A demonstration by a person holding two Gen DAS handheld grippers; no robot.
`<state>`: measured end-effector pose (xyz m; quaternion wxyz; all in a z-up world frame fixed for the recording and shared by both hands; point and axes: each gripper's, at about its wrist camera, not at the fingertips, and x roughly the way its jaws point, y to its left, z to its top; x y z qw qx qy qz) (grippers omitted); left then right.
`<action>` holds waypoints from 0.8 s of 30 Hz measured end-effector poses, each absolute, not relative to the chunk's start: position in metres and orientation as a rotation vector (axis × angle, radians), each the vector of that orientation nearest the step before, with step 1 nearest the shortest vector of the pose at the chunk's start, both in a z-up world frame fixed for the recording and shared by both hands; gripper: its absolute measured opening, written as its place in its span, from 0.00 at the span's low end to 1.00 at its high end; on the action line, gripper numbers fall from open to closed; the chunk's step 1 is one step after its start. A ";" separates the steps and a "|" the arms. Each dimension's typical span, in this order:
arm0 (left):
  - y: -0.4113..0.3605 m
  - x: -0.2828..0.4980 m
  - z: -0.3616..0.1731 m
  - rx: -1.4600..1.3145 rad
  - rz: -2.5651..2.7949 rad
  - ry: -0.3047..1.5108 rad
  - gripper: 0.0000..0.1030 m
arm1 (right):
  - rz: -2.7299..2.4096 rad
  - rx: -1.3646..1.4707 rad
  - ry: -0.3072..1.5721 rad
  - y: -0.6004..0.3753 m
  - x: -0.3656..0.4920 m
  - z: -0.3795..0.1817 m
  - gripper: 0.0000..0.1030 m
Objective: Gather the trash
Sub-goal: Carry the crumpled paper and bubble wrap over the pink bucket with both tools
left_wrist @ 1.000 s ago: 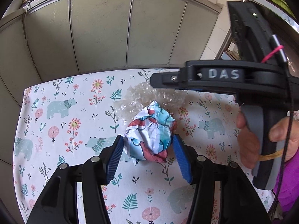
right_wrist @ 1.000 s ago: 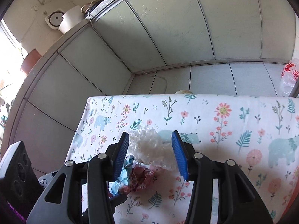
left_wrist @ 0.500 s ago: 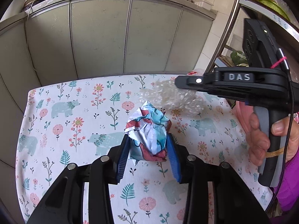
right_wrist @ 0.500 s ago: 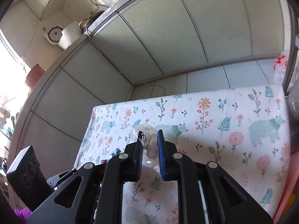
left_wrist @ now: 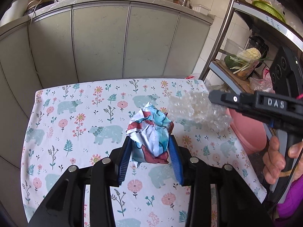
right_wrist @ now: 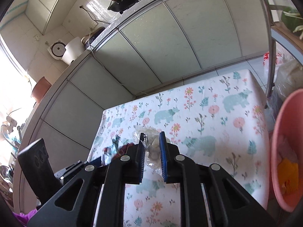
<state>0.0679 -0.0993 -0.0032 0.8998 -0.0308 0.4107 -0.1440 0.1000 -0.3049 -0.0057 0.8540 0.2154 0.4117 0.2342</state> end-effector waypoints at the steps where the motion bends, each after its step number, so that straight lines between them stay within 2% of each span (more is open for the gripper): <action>1: -0.099 0.066 -0.003 -0.068 -0.299 0.854 0.38 | 0.492 0.457 0.869 -0.306 0.097 -0.007 0.14; 24: -0.123 0.056 -0.001 -0.053 -0.347 0.887 0.38 | 0.429 0.488 0.864 -0.333 0.029 -0.022 0.14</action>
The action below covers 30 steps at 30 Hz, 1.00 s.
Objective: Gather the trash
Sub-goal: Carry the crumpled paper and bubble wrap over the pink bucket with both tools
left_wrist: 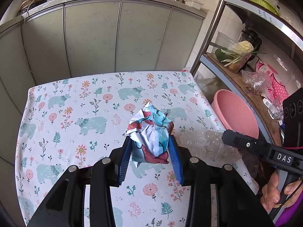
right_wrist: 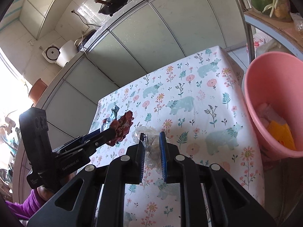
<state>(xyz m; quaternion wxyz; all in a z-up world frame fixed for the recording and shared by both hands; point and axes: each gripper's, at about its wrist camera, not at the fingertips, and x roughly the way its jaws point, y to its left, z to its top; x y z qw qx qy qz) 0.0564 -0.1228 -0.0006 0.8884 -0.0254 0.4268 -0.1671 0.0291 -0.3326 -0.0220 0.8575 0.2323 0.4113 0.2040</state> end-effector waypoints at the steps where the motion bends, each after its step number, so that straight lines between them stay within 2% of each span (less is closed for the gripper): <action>1: -0.125 0.056 0.000 -0.047 -0.348 0.885 0.38 | 0.430 0.492 0.862 -0.334 0.028 -0.022 0.14; 30: -0.219 0.066 0.024 0.033 -0.505 0.823 0.38 | 0.149 0.561 0.649 -0.460 0.011 0.015 0.14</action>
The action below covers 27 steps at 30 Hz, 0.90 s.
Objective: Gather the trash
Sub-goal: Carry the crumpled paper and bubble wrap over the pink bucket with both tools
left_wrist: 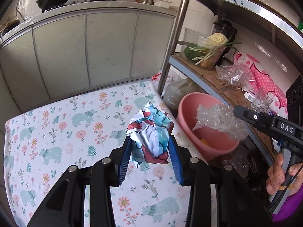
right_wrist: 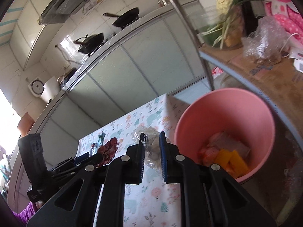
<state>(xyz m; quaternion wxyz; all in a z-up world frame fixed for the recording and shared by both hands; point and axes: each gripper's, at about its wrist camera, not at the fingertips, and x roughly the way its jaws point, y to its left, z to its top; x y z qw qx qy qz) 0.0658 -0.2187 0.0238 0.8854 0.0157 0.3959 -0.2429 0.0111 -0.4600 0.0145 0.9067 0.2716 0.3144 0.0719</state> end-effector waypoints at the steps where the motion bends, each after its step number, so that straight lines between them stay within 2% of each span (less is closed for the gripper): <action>1: -0.224 0.067 0.025 0.039 -0.518 0.818 0.38 | 0.134 0.565 0.644 -0.465 0.011 0.015 0.14; 15: -0.296 0.083 0.032 0.082 -0.674 0.785 0.38 | -0.044 0.569 0.638 -0.507 0.010 0.003 0.14; 27: -0.357 0.092 0.000 0.127 -0.764 0.836 0.38 | -0.152 0.576 0.702 -0.522 0.022 -0.025 0.15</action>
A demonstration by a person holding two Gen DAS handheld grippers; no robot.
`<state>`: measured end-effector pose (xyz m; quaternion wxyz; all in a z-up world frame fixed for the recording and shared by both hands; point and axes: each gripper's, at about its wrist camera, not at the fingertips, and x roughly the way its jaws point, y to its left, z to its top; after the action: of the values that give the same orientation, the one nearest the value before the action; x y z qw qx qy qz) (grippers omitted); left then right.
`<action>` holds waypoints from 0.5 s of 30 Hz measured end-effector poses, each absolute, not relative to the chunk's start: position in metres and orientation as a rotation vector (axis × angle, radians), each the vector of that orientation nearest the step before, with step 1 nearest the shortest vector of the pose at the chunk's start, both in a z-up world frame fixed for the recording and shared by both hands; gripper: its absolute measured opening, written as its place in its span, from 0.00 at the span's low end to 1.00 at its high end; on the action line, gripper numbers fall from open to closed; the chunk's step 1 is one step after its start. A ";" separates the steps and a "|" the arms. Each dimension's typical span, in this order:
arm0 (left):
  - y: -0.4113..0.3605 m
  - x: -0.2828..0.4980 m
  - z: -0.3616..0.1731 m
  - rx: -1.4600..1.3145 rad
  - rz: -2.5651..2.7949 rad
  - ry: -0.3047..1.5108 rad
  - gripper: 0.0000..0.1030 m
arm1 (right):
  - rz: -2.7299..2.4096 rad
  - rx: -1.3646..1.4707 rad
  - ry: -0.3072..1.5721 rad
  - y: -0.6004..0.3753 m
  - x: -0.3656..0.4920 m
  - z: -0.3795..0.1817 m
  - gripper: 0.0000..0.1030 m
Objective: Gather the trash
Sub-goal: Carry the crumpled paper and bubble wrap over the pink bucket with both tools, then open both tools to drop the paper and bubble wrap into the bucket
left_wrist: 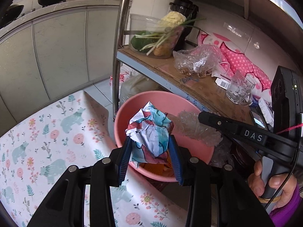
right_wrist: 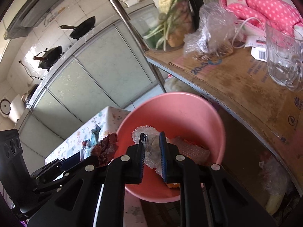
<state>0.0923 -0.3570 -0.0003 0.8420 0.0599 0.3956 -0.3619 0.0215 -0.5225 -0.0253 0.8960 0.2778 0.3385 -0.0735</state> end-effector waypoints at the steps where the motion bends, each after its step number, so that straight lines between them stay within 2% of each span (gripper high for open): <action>1: -0.361 0.093 -0.004 0.130 -0.767 0.843 0.38 | -0.156 0.576 0.704 -0.523 0.022 -0.026 0.15; 15: -0.382 0.103 -0.038 0.120 -0.779 0.929 0.38 | -0.217 0.582 0.724 -0.529 0.027 -0.042 0.15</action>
<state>0.1035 -0.3825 -0.0378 0.8200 0.0566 0.4363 -0.3660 0.0268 -0.5295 -0.0424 0.8885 0.2799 0.3483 -0.1045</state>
